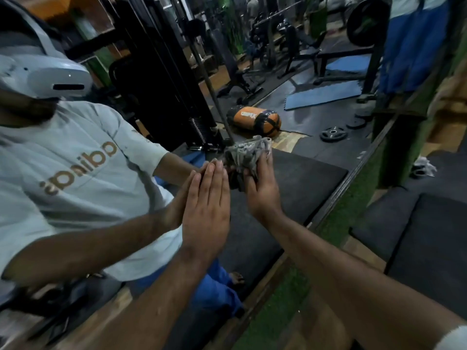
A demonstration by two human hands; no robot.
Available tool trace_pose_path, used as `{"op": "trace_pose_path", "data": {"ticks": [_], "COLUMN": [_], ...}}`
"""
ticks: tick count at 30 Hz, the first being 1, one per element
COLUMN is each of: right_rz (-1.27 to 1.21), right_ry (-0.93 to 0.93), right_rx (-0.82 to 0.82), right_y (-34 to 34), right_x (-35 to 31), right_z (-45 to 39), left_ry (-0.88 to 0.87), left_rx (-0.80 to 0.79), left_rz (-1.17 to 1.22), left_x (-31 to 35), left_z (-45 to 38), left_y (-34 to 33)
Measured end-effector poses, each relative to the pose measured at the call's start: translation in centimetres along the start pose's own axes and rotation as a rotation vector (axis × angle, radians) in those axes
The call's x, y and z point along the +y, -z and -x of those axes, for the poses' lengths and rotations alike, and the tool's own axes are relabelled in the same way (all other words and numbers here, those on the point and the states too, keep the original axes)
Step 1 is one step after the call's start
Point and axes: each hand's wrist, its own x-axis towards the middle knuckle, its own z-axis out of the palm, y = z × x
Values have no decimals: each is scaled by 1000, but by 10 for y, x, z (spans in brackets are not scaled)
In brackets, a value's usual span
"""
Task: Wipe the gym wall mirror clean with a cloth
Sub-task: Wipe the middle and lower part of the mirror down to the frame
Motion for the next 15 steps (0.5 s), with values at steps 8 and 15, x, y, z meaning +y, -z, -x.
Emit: {"op": "trace_pose_path", "data": {"ticks": [8,15], "right_rz": [-250,-52], "right_ry": [-486,-196], "right_rx": [27,11], "right_y": [-25,-37], "right_x": [1,-15], "right_z": [20,66], "left_ry": [-104,6], "left_rx": [7,59], "left_rz": [13,93], "left_x": [-20,-51], "left_z": [8,64], "left_y": [3,14]}}
